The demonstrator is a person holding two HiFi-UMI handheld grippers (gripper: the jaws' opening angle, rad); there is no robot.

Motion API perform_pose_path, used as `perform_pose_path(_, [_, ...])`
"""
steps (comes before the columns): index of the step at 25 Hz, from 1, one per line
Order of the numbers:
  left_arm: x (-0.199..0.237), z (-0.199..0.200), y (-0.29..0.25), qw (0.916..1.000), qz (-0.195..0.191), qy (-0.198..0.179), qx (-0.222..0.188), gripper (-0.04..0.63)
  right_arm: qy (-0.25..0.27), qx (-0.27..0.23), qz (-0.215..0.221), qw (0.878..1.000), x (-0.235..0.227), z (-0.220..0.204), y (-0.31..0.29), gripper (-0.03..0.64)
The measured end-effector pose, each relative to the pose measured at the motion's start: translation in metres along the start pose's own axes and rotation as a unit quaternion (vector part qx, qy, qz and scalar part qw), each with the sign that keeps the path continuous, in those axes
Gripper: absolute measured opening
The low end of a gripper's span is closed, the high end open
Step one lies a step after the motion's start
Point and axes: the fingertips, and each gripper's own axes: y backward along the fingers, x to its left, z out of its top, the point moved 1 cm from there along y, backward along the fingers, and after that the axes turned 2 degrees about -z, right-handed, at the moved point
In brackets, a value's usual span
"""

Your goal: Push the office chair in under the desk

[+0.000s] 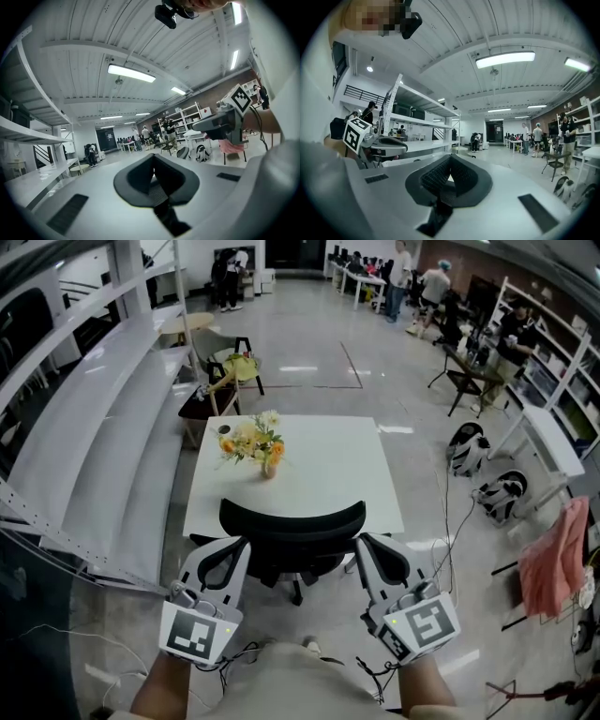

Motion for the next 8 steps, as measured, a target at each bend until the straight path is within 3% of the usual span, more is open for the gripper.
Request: perform_pose_path(8, [0.0057, -0.0024, -0.0004, 1.0000, 0.006, 0.006, 0.003, 0.008, 0.007, 0.000, 0.004, 1.000, 0.0011, 0.0030, -0.0014, 0.008])
